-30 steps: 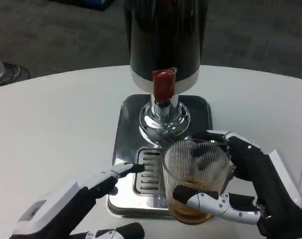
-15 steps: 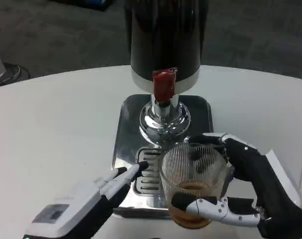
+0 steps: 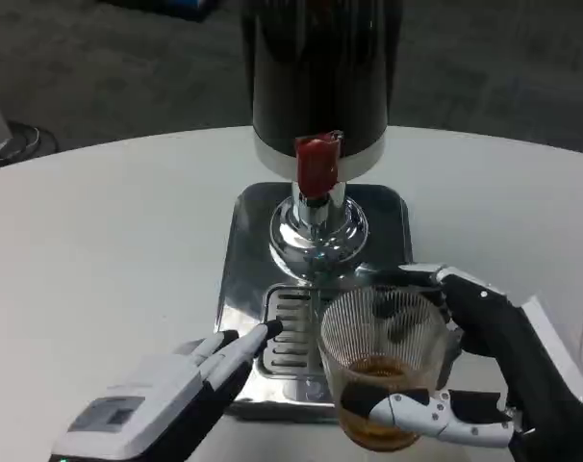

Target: Grasp the cup under the faucet to collect the drink, then remove the cup.

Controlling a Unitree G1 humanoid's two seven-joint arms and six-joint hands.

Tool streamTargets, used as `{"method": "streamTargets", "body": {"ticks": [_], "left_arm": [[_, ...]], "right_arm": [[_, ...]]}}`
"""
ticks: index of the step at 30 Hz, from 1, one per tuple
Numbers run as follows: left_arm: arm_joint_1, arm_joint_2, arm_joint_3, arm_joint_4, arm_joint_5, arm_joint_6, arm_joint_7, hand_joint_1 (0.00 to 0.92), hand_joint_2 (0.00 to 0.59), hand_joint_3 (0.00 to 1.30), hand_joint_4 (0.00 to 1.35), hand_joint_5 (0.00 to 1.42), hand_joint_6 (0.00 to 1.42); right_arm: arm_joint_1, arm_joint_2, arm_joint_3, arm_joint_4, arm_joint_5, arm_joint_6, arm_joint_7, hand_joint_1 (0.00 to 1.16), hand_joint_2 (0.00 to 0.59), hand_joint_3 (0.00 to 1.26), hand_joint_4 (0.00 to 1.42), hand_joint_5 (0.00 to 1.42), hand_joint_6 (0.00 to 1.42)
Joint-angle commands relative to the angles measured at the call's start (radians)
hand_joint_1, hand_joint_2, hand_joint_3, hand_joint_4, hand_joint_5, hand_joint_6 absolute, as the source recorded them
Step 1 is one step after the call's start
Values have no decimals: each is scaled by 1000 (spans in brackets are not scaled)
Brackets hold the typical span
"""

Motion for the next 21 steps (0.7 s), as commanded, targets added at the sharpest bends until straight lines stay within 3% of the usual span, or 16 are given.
{"method": "streamTargets", "body": {"ticks": [1,21], "left_arm": [[14,14,-6,-14,9,17,-15,0,82,0,0,0,16],[11,12,-20,-5,16,41,-10,0,81,0,0,0,8]], "right_arm": [[7,-2,-8,-51,22,-38,7,984,97,982,1075,1178,1010],[19,-3,-17,-63,22,-36,18,997,99,992,1089,1177,1017]]}}
